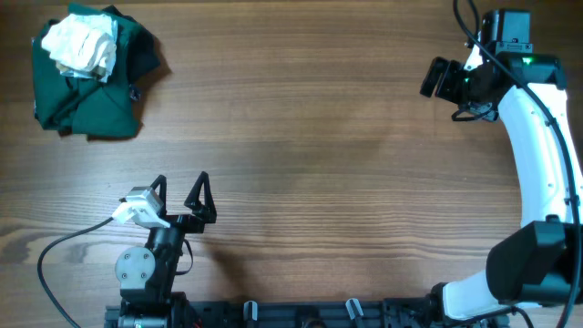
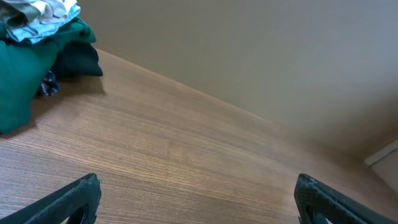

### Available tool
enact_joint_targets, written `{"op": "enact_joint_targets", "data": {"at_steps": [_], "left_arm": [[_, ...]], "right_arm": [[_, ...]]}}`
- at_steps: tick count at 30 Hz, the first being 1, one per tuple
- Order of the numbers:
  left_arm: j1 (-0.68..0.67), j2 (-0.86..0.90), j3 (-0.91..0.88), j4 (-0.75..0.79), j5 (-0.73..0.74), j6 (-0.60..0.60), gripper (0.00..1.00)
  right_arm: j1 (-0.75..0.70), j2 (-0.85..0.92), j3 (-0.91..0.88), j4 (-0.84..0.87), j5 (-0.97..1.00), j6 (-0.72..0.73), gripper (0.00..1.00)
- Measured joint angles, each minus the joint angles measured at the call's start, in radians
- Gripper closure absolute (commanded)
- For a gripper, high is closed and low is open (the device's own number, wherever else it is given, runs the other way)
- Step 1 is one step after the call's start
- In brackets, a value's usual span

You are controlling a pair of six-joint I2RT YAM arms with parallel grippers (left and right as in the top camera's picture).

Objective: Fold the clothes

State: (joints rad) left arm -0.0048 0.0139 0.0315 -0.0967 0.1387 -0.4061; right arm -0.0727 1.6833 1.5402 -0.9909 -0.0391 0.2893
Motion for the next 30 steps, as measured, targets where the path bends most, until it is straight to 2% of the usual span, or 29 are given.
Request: {"op": "enact_joint_targets", "data": {"at_steps": [3, 6, 13, 16, 22, 30], "left_arm": [[0.0, 0.0, 0.0, 0.0, 0.0, 0.0, 0.0], [0.0, 0.0, 0.0, 0.0, 0.0, 0.0, 0.0], [0.0, -0.002, -0.002, 0.0, 0.0, 0.0, 0.0], [0.0, -0.003, -0.002, 0.0, 0.0, 0.0, 0.0], [0.0, -0.003, -0.003, 0.0, 0.0, 0.0, 0.0], [0.0, -0.003, -0.003, 0.0, 0.0, 0.0, 0.0]], "right_arm": [[0.0, -0.092, -0.088, 0.116, 0.007, 0.0, 0.0], [0.0, -0.29, -0.268, 0.279, 0.009, 0.0, 0.0], [0.0, -0.8, -0.825, 0.72, 0.014, 0.0, 0.0], [0.0, -1.019, -1.053, 0.86, 0.014, 0.0, 0.0], [0.0, -1.324, -1.344, 0.977, 0.007, 0.0, 0.0], [0.0, -1.54, -1.489, 1.022, -0.04, 0.001, 0.0]]}}
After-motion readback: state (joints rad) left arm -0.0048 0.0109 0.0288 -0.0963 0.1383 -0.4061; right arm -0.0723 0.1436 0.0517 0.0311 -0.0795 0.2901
